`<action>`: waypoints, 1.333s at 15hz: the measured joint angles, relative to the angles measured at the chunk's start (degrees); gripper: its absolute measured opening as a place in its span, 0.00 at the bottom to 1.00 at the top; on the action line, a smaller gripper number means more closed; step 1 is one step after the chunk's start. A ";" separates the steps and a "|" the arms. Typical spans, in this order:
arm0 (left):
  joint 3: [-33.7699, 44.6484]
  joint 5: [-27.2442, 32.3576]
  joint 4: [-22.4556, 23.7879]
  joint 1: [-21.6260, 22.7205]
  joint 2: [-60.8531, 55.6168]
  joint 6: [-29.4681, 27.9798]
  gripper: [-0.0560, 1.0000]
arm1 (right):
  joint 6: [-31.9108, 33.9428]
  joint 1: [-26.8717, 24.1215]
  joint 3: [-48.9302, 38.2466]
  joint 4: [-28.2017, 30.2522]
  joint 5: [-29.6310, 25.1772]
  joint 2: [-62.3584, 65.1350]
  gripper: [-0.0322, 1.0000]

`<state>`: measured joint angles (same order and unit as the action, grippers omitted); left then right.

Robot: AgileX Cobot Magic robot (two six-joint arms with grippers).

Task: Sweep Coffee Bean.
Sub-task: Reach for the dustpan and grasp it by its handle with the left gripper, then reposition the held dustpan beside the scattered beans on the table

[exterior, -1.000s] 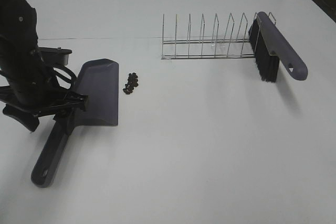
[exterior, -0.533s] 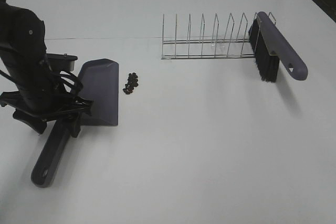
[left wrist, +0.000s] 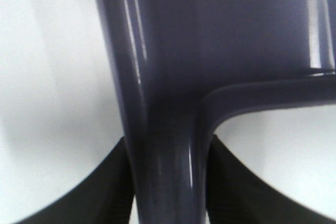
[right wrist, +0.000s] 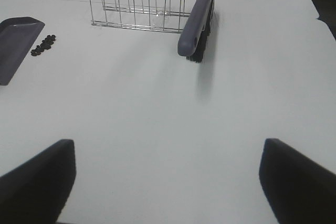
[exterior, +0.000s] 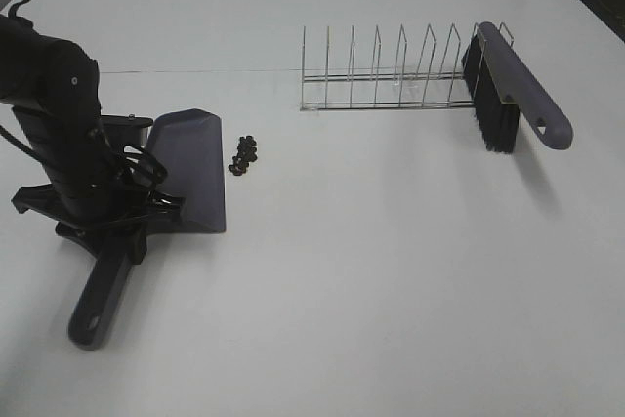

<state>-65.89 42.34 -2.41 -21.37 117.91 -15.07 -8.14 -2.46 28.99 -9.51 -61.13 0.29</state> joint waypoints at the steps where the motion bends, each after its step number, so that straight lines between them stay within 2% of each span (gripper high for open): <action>1: 0.00 0.00 0.34 0.00 0.00 0.06 0.33 | 0.00 0.00 0.00 0.00 0.00 0.00 0.81; 6: -0.29 0.52 0.52 0.00 0.06 -2.06 0.31 | 0.00 0.00 0.00 0.00 0.00 0.00 0.81; 11: 0.11 1.15 5.61 -0.06 -3.44 -5.84 0.31 | 0.00 0.00 0.00 0.00 0.00 0.00 0.81; 14: 0.11 2.01 6.36 -0.06 -7.51 -6.36 0.31 | 0.00 0.00 0.00 0.00 0.00 0.00 0.81; 20: 0.11 2.18 6.93 -0.06 -7.51 -6.36 0.31 | 0.46 0.00 0.00 0.00 0.11 0.00 0.81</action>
<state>-65.78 44.52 4.53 -21.43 110.41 -21.43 -7.68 -2.46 28.99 -9.51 -61.02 0.29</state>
